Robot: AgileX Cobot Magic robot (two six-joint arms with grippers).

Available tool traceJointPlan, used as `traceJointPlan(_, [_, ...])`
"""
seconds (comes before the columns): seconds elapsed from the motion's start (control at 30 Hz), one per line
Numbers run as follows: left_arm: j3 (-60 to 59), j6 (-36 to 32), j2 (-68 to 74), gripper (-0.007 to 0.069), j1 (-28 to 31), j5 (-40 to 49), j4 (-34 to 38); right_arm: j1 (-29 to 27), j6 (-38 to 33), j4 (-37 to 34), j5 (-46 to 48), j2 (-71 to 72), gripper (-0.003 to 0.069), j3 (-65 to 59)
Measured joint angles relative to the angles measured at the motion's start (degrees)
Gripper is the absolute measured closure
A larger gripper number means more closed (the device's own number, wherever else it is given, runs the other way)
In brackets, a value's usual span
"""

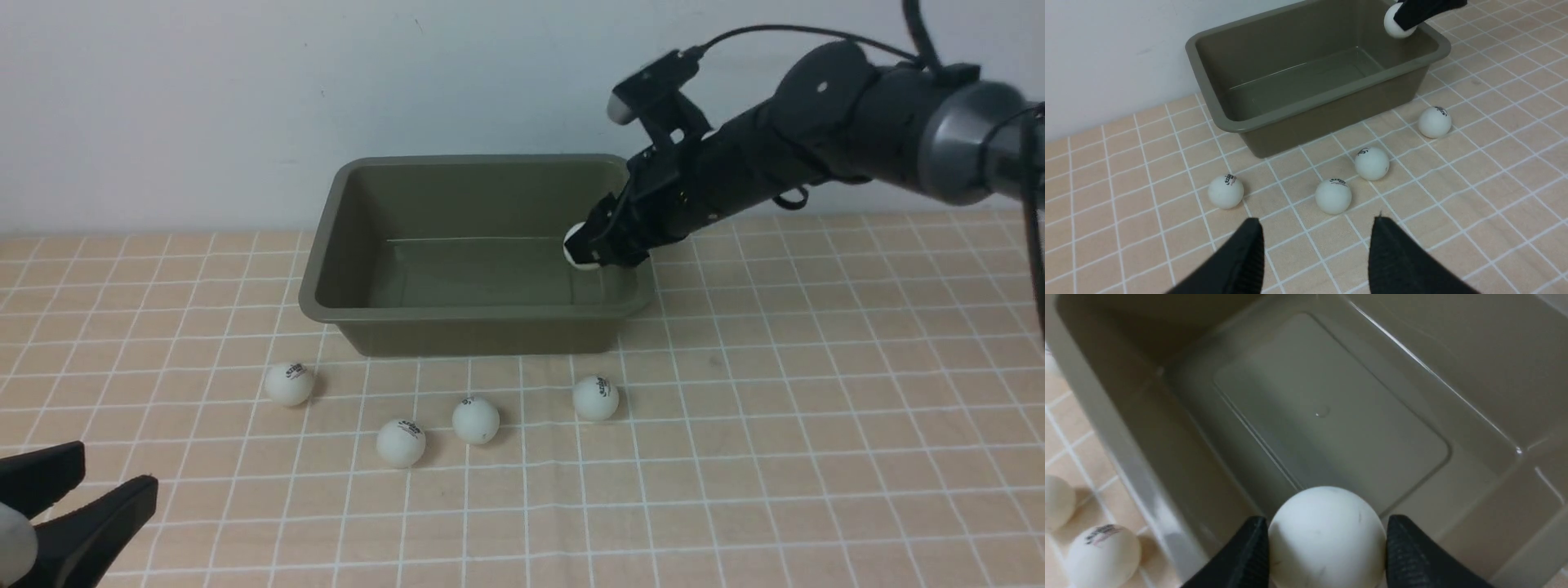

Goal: Put the table tennis balls into the box on the light coffee tablecloth.
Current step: 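Release the ping pong ball into the bin and lift the gripper away, then reach for and grasp a ping pong ball on the table beside the basket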

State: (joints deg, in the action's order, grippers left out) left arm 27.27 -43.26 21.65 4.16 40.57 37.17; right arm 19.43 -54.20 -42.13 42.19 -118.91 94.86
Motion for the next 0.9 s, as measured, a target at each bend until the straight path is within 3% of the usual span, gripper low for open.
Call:
traceJointPlan(0.07, [0.00,0.00,0.00,0.0337,0.00,0.12,0.00,0.00,-0.48,-0.12,-1.51,-0.53,0.0320,0.00])
traceJointPlan(0.17, [0.00,0.00,0.00,0.0337,0.00,1.07,0.00,0.00,-0.54,-0.71,-4.02,-0.65,0.0261,0.00])
traceJointPlan(0.23, [0.00,0.00,0.00,0.0337,0.00,1.27,0.00,0.00,-1.12,-1.06,-5.30,-0.55,0.0181,0.00])
traceJointPlan(0.33, [0.05,1.48,0.22,0.0337,0.00,1.21,0.00,0.00,-1.85,-1.05,-5.50,0.22,0.0134,0.00])
traceJointPlan(0.47, [1.68,9.06,4.43,0.0337,0.00,0.84,-1.11,0.00,-2.04,0.07,-5.34,4.32,0.0129,0.00])
traceJointPlan(0.57, [3.47,9.78,8.64,0.0337,0.00,0.81,-3.41,0.00,-2.04,1.00,-4.75,7.42,0.0133,0.00])
traceJointPlan(0.73, [8.63,7.51,19.91,0.0337,0.00,0.81,-7.89,0.00,0.32,4.04,-2.15,14.84,0.0135,0.00])
traceJointPlan(0.9, [12.92,0.73,28.53,0.0337,0.00,-1.27,-8.57,0.00,6.57,11.63,-0.55,21.28,0.0137,0.00])
